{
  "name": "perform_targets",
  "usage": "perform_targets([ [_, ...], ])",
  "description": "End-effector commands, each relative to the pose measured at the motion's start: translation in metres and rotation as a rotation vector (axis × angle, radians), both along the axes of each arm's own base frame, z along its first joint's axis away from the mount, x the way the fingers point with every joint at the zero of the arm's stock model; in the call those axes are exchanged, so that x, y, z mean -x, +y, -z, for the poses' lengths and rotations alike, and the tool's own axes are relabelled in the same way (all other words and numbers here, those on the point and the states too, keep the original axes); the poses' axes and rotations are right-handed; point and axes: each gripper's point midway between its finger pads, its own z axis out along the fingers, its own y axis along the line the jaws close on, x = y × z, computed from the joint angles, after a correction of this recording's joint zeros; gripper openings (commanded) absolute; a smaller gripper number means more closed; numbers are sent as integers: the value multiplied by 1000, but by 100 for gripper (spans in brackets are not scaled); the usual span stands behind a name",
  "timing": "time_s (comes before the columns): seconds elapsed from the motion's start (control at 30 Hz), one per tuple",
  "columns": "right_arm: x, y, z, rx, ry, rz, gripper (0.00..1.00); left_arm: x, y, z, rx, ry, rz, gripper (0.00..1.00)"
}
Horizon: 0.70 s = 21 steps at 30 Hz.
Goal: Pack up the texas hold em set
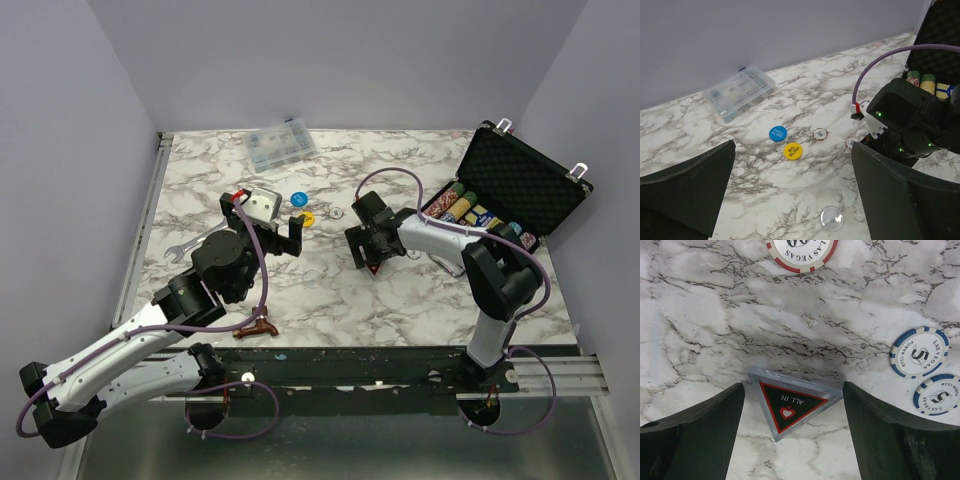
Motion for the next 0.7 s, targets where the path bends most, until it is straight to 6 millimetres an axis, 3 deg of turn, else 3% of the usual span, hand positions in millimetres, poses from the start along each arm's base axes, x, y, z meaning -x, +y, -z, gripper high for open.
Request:
perform_targets([
  [0.0,24,-14,20,81,105,6,82,2,5,-10,6,-14,-8,99],
  [0.2,28,-15,19,72,111,10,77,1,7,-10,-2,-17,-19,99],
  [0.67,42,-19,25,74,153,-5,80,3,3,-9,-4,-8,5,99],
])
